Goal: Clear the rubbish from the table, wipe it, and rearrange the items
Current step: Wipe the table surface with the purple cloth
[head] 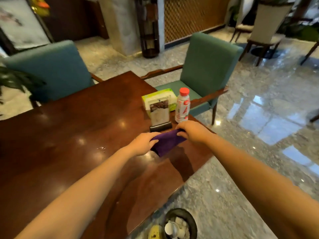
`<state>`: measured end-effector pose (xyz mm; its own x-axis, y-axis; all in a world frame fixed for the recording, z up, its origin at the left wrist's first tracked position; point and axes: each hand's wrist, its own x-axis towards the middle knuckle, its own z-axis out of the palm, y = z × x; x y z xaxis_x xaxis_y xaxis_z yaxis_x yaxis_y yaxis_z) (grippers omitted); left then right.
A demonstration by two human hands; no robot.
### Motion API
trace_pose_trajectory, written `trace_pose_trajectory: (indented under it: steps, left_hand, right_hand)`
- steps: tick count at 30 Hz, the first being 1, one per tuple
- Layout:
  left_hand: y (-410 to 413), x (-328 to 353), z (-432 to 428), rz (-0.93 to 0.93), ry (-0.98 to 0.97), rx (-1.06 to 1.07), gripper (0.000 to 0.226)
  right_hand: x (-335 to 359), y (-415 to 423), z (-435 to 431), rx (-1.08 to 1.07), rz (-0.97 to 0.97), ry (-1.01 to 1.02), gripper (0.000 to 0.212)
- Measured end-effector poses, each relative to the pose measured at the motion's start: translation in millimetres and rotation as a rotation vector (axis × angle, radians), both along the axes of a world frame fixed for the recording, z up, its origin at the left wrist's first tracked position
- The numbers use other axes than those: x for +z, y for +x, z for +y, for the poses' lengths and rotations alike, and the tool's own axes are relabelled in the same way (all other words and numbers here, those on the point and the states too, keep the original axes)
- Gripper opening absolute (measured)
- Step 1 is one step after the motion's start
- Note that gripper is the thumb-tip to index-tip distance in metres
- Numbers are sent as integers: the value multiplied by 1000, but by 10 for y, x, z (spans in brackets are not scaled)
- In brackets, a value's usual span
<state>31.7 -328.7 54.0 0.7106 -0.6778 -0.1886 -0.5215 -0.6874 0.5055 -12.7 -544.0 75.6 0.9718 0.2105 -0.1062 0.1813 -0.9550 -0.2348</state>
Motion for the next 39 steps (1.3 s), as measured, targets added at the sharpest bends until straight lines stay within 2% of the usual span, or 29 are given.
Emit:
trace_pose_trajectory:
  steps: [9,16,23,28,35,39]
  left_hand:
    - [-323,479,1780,-79,28,324,33]
    - [-519,615,2759,-77,-54,598,31]
    - [-558,242,3481,81,-37,709,25]
    - [-317,1,4002,123,-32,734,27]
    - [390,29,4700,-61,-62,796,31]
    - [683,-170,4974,-228,13,785,35]
  right_hand:
    - [176,436,1693,322,-5,101,26]
    - [289,614,2750,487,37,200,29]
    - [-123,738,3477,519,239,168,27]
    - [-366,956,4017,484,283,168,26]
    - [-451,1642,4851,380,91,220,26]
    - [-652,1936,5211,338,-6,258,27]
